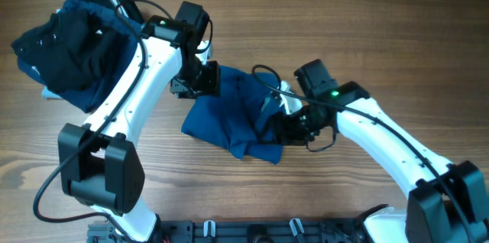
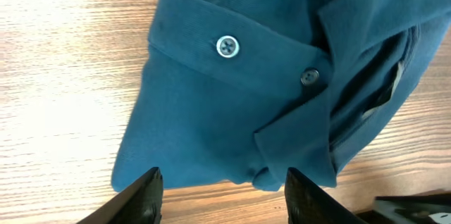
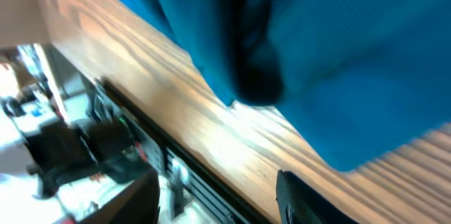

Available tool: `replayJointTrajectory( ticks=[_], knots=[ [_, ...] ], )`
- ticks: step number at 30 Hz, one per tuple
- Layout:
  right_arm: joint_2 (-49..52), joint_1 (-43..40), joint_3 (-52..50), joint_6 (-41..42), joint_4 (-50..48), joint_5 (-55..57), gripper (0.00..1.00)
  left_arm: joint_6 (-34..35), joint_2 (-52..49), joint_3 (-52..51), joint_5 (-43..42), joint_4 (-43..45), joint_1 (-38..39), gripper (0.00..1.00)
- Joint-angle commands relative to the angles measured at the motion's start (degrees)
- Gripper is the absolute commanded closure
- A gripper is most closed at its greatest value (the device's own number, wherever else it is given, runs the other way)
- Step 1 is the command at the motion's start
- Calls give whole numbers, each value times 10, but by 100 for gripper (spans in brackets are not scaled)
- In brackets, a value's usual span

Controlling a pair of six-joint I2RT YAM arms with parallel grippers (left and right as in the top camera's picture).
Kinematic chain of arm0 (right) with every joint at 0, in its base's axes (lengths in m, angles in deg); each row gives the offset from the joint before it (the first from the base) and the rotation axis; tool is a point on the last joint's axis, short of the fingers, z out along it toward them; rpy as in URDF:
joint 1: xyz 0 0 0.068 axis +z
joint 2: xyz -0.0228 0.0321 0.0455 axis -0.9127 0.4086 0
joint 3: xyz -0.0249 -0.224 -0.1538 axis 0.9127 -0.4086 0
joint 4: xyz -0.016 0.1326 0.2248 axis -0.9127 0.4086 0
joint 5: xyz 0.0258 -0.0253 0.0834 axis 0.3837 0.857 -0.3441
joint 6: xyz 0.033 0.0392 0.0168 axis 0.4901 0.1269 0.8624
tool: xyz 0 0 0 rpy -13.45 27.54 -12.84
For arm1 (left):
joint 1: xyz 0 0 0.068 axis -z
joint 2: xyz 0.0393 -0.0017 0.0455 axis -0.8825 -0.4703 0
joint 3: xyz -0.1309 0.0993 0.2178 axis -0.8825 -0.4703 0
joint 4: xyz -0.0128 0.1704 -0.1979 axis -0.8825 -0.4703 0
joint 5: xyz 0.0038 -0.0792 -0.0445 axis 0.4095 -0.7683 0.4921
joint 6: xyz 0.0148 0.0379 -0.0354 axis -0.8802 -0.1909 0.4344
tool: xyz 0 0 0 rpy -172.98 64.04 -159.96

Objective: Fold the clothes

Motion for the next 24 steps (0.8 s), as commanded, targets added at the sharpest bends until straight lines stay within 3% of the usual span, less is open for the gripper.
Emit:
replayJointTrajectory(
  ticks=[1,6,12,15,18,24],
  knots=[
    [14,35,-5,164,-48,-10,42,-10,-5,-3,-11,-2,-20,45],
    [36,79,-5,241,-80,43,36,-23,-3,-3,-11,-9,-36,45],
    [91,91,-5,254,-72,80,31,-43,0,-3,-9,-13,-43,43],
    [115,91,-5,247,-120,80,31,-50,0,-3,-9,-13,-43,42],
    [126,91,-5,247,-167,80,33,-50,0,-3,-9,-12,-43,41],
    [127,91,-5,231,-220,66,50,-65,0,-3,-9,-6,-43,39]
  ],
)
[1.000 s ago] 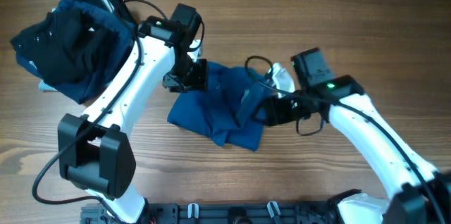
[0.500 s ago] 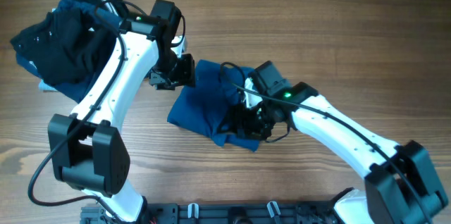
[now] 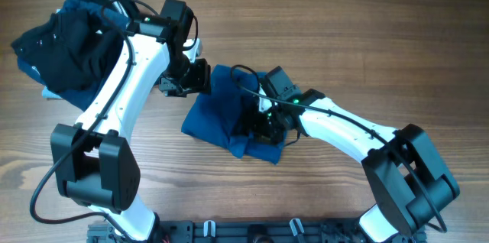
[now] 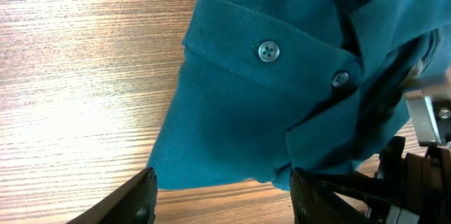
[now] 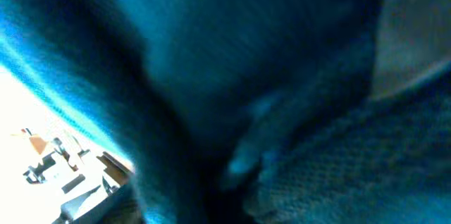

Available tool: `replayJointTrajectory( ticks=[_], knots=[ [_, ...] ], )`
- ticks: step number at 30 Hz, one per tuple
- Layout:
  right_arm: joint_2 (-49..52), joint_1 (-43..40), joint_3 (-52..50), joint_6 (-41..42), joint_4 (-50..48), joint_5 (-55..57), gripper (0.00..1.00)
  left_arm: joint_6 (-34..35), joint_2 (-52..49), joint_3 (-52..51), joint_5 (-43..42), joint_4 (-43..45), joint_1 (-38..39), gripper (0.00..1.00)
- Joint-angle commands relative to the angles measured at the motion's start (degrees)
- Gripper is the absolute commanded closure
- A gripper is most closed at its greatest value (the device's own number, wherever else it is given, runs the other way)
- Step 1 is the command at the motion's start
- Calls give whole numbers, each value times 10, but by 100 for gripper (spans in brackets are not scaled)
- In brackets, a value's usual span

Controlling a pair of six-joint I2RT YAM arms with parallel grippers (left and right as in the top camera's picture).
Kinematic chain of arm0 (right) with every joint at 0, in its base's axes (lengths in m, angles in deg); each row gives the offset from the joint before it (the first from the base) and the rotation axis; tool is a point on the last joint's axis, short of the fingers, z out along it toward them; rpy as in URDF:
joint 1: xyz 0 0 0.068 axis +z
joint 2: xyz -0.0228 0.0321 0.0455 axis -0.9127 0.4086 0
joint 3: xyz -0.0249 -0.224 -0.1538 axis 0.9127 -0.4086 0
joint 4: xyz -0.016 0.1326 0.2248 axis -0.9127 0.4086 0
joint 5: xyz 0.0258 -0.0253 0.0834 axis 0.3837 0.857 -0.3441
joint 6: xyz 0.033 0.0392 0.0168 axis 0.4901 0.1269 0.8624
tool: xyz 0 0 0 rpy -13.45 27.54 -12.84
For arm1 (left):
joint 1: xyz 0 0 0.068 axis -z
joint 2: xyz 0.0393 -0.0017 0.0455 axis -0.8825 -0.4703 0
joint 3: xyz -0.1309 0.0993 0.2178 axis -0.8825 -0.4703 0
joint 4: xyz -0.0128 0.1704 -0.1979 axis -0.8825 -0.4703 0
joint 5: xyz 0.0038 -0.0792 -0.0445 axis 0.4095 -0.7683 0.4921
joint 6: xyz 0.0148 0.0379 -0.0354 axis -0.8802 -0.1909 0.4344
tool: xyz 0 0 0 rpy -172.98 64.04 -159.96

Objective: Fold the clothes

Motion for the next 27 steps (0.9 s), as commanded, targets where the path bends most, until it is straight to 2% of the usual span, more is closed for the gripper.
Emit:
replayJointTrajectory(
  ticks=[1,4,7,10,11,14,21,27],
  knots=[
    [6,3,-2,-19,-13,-4,54,-21,0,-3,-7,4,-3,38],
    [6,3,-2,-35,-24,2,68,-21,0,-3,-7,9,-3,38],
    [6,3,-2,-49,-40,2,77,-21,0,-3,-7,10,-3,37],
    [3,2,-1,-59,-40,2,94,-22,0,-3,-7,10,-3,37],
    [-3,0,-1,-66,-32,2,96,-21,0,-3,-7,9,-3,37],
    [-42,-21,0,-96,27,26,95,-22,0,-3,-7,6,-3,35],
    [-208,-73,0,-169,165,73,96,-22,0,-3,-7,10,-3,33],
    [-218,-74,-1,-173,237,166,96,-22,0,-3,-7,22,-3,32]
  ],
)
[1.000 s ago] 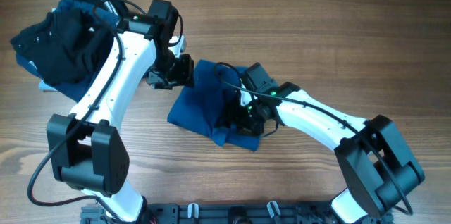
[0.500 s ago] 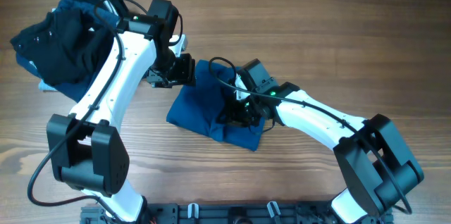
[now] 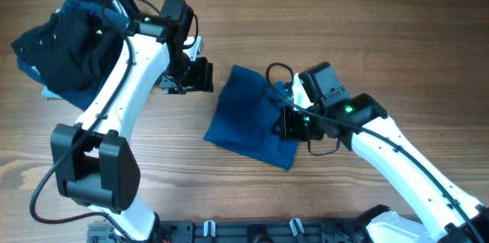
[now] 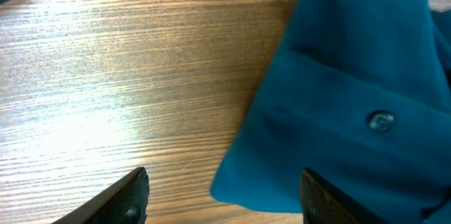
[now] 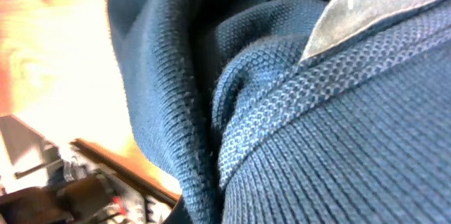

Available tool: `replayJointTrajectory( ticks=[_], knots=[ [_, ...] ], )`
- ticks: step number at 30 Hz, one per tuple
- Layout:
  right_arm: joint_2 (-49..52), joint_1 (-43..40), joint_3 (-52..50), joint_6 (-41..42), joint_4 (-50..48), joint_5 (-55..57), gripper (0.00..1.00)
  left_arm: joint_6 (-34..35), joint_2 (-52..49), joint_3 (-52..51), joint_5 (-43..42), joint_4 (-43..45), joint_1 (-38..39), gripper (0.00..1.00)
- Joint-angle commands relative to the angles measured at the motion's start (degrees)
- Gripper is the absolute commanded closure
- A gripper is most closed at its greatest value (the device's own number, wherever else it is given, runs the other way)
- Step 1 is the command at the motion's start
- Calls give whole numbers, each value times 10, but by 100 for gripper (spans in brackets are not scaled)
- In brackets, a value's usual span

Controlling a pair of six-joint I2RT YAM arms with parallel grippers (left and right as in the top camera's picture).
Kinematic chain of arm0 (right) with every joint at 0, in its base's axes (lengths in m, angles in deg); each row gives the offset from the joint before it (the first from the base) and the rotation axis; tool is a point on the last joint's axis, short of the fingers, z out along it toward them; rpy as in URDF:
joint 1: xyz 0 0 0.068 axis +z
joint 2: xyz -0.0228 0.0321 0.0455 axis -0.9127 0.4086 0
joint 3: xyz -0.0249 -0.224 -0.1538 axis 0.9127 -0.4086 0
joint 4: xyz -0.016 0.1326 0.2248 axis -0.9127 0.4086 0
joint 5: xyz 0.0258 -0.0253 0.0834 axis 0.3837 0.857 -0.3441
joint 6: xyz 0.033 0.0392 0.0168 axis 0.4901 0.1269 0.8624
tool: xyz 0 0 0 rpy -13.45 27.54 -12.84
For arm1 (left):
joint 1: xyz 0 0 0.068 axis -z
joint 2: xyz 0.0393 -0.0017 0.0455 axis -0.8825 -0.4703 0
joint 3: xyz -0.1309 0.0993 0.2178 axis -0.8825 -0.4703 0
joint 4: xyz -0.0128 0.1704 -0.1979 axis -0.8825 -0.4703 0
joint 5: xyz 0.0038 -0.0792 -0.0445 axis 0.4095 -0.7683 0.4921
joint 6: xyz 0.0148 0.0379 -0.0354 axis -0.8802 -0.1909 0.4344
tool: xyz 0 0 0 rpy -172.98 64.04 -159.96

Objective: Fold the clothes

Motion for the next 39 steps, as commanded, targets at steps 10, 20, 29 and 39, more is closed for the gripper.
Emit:
replayJointTrajectory(
  ticks=[10,20,29,39],
  knots=[
    [36,-31,0,-15,80,163,50,-10,0,-3,-7,-4,-3,30],
    [42,-71,0,-186,-40,-26,69,-9,0,-3,-9,7,-3,32],
    [242,-72,0,-146,4,54,78,-6,-1,-4,-66,7,-3,22],
    [273,-72,0,-76,29,143,75,-5,-5,-129,-200,148,-2,9]
  ],
)
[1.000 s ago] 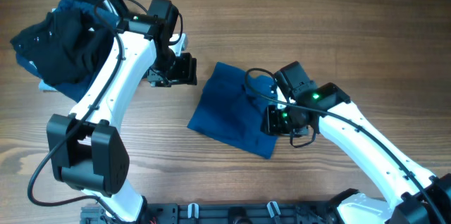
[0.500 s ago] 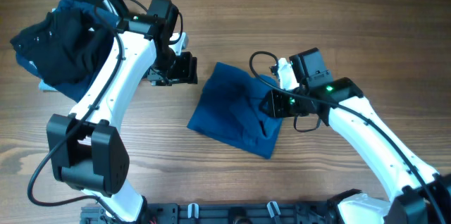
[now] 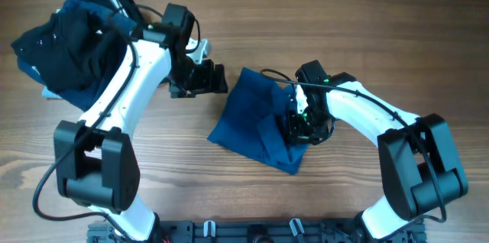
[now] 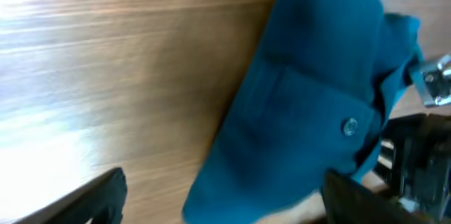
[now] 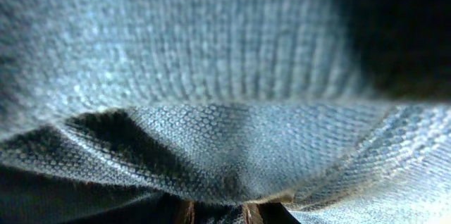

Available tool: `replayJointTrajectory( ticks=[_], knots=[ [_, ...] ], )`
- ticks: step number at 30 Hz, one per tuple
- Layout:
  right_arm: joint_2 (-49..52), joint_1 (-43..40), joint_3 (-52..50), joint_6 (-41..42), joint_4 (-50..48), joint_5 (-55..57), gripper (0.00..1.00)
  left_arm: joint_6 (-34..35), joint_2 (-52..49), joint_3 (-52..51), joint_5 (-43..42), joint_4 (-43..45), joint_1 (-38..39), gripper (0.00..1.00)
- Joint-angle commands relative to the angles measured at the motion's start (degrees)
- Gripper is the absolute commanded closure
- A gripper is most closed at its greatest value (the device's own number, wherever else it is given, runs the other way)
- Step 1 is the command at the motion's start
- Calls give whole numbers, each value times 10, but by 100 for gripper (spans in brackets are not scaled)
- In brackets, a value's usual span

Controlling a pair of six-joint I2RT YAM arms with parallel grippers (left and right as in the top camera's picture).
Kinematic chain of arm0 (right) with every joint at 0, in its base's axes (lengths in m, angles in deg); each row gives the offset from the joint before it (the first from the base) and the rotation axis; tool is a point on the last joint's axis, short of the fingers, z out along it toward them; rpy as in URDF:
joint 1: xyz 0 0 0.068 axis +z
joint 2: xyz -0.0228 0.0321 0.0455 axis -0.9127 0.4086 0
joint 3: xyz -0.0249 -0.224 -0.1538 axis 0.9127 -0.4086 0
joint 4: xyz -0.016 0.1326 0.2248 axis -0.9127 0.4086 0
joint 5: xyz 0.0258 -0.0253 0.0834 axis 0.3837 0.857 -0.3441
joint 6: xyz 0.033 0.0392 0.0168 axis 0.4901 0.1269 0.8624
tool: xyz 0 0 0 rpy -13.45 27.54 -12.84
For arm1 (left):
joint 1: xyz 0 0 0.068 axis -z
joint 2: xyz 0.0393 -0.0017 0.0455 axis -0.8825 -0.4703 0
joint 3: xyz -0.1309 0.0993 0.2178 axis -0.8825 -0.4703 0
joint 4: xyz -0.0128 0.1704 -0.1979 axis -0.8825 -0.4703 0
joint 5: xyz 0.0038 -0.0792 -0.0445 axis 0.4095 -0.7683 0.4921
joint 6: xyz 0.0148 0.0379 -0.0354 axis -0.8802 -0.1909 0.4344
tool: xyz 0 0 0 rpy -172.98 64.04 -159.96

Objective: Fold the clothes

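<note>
A blue button shirt lies folded in a rough square at the table's middle. My left gripper stands open just off its upper left corner. In the left wrist view the shirt shows one button, and the gripper has only table and the shirt's edge between its wide-apart fingers. My right gripper is buried in the shirt's right edge. Blue knit cloth fills the right wrist view and hides the fingers.
A heap of dark clothes sits at the far left of the wooden table. Both arms lean in over the middle. The rail of the arm mounts runs along the front edge.
My left gripper has shifted a little right, nearer the shirt's corner. The right arm has swung round, and its gripper now sits slightly lower at the shirt's right edge. The shirt barely moved.
First the shirt lay loosely crumpled, my open left gripper at its top left and the right gripper at its right side. Then the right gripper was over the shirt's middle. After that the shirt lay more compact and further right, as it does now.
</note>
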Motion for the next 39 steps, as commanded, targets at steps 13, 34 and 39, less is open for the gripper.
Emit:
replayJointTrajectory(
  ticks=[13,34,39],
  knots=[
    [28,-3,-16,4,-14,85,74,30,-69,-190,-273,337,87,18],
    [-140,-9,76,-71,24,6,66,8,157,-67,-340,271,-136,96],
    [-231,-9,108,-69,19,7,59,8,235,3,-337,281,-292,96]
  ],
)
